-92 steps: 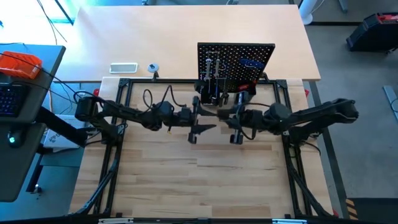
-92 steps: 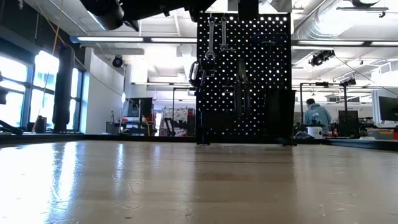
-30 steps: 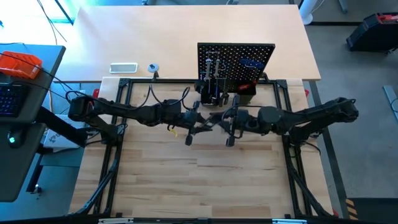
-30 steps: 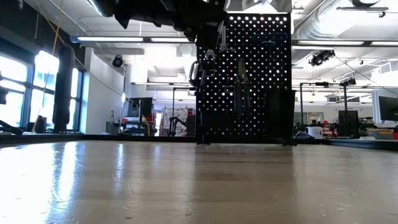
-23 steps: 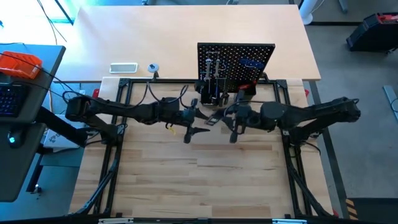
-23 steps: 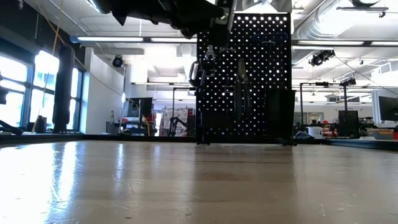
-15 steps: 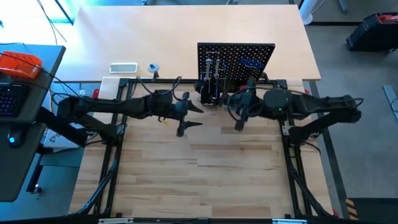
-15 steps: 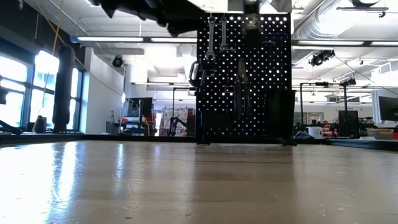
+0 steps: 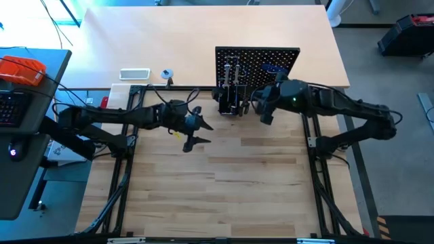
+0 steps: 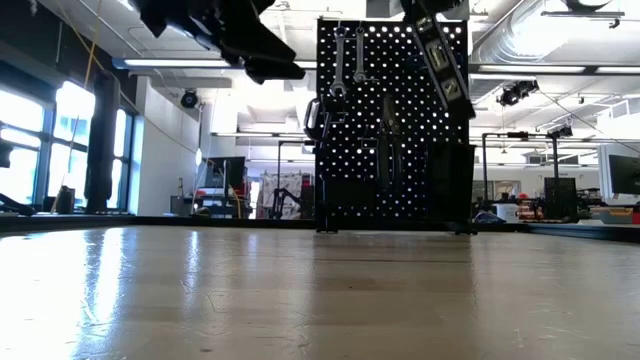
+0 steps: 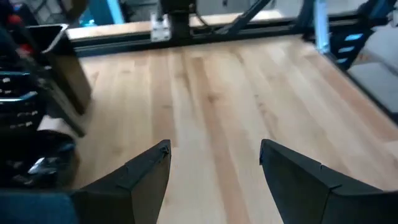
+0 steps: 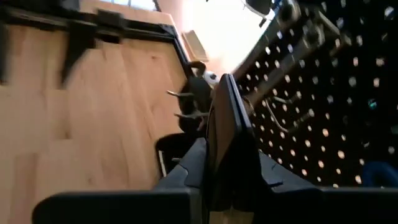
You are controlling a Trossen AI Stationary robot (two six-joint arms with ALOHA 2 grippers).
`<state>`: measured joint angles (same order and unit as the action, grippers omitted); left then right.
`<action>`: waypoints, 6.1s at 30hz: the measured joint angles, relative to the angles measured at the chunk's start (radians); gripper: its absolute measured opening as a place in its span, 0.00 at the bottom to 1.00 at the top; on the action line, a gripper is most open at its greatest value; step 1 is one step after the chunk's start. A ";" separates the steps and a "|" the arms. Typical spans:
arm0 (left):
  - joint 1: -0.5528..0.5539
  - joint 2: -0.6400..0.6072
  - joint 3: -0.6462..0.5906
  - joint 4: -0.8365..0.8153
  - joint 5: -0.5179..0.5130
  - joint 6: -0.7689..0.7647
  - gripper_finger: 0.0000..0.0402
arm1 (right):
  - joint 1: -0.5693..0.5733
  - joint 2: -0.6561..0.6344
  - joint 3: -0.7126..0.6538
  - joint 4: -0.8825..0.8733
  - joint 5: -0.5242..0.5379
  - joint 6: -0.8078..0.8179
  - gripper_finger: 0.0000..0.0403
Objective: Hang tools onto peg board
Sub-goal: Put the Spirit level into the right bin on the pegboard, then return to Home Position
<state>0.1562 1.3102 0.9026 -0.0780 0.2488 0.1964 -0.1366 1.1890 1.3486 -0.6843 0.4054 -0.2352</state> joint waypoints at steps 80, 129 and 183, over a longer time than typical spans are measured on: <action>-0.120 -0.004 -0.073 0.174 0.065 -0.002 0.60 | -0.604 -0.126 -0.596 0.584 -0.747 -0.182 0.15; -0.036 -0.757 -0.770 0.661 -0.195 -0.191 0.55 | -0.229 -1.142 -1.134 0.813 -0.559 0.324 0.47; -0.010 -0.790 -0.891 0.718 -0.167 -0.193 0.55 | 0.035 -1.150 -1.340 0.834 -0.287 0.429 0.47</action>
<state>0.1463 0.5205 0.0116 0.6395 0.0814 0.0036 -0.1020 0.0395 0.0090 0.1501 0.1184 0.1940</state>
